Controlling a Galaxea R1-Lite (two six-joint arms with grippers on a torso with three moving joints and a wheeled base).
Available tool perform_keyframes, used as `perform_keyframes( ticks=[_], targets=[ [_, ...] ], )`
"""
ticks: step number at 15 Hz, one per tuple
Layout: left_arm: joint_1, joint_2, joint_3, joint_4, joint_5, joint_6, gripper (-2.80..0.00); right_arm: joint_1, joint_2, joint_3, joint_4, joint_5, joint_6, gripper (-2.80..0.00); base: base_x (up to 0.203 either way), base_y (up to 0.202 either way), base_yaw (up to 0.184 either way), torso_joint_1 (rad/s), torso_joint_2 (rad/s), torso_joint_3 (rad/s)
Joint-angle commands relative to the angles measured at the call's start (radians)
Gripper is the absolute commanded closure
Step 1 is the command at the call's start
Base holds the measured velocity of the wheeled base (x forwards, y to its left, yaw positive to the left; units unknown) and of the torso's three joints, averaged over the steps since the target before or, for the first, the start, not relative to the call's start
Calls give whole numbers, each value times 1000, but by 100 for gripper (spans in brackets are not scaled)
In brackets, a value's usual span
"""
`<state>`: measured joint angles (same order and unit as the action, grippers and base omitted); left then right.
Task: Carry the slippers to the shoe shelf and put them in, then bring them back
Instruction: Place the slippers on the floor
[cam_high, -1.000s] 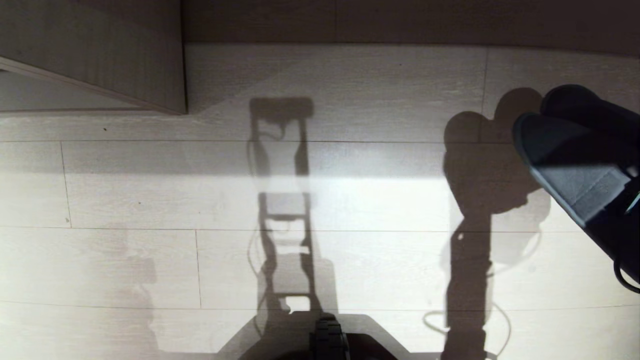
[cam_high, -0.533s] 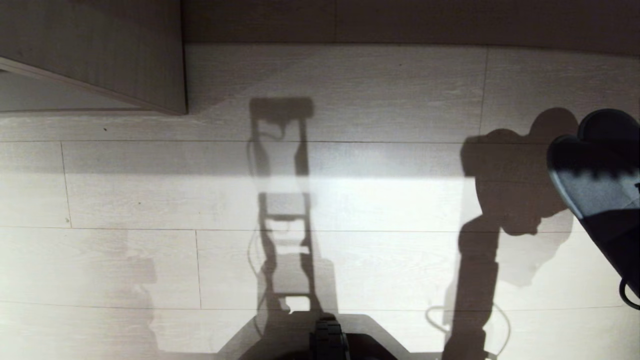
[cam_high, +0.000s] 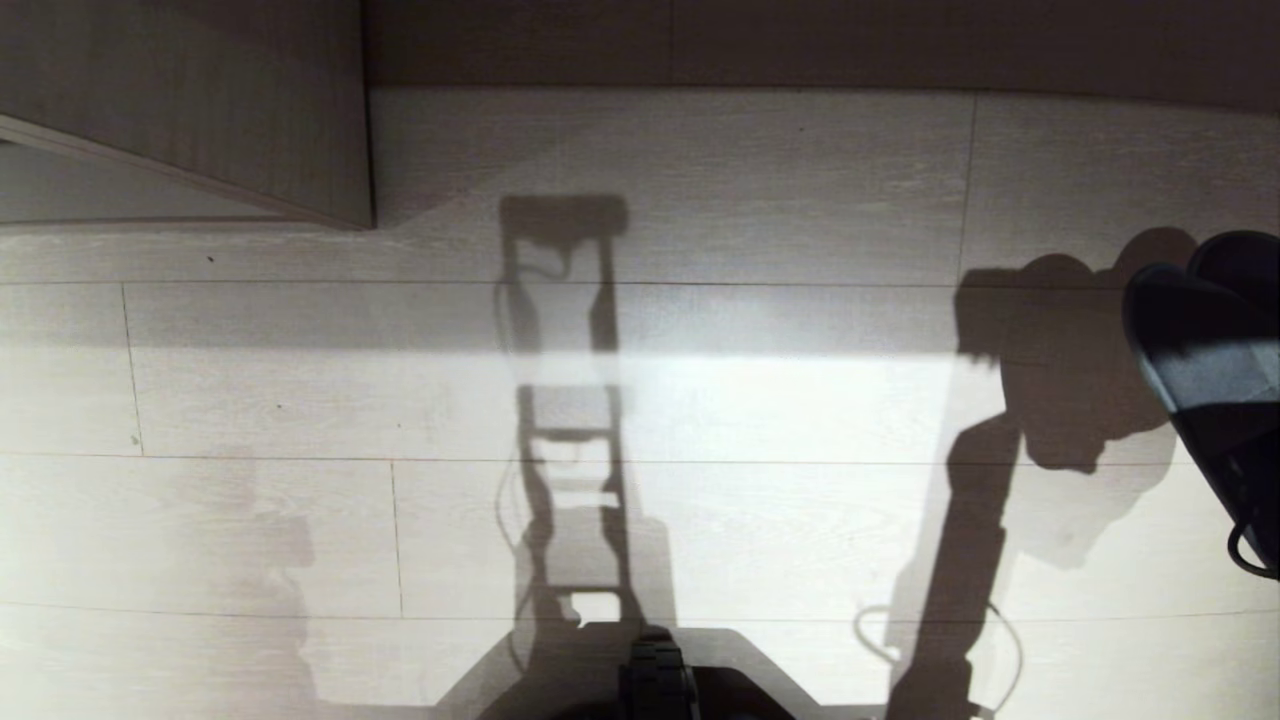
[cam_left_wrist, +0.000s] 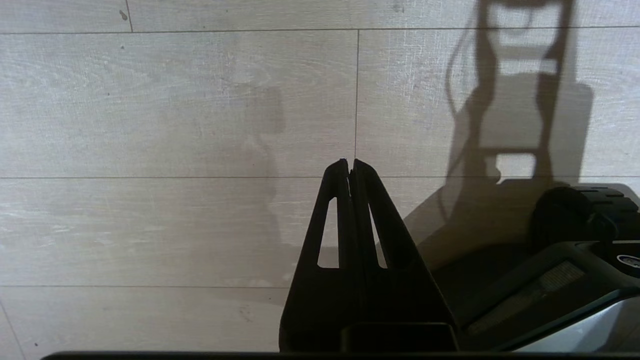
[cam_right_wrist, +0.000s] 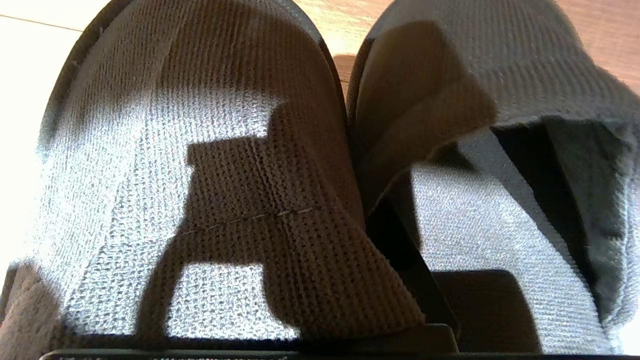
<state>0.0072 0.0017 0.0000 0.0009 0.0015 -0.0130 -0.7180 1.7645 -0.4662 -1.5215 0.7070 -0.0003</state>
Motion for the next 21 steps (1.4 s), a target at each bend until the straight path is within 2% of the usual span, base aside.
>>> perform_keyframes(
  ticks=[1, 5, 11, 14, 20, 21],
  targets=[
    [0, 0, 0, -1, 0, 1, 0, 9, 66, -71, -9, 5, 7, 0, 0, 0, 0, 0, 0, 0],
    [0, 0, 0, -1, 0, 7, 0, 28, 128, -184, -9, -10, 32, 0, 0, 0, 0, 0, 0, 0],
    [0, 0, 0, 2, 2, 22, 0, 72, 231, -298, -9, -102, 34, 0, 0, 0, 0, 0, 0, 0],
    [0, 0, 0, 2, 2, 22, 0, 100, 258, -337, -9, -175, 34, 0, 0, 0, 0, 0, 0, 0],
    [0, 0, 0, 2, 2, 21, 0, 113, 304, -410, -9, -193, 39, 0, 0, 0, 0, 0, 0, 0],
    [0, 0, 0, 2, 1, 21, 0, 114, 308, -411, -9, -193, 38, -280, 0, 0, 0, 0, 0, 0]
  ],
)
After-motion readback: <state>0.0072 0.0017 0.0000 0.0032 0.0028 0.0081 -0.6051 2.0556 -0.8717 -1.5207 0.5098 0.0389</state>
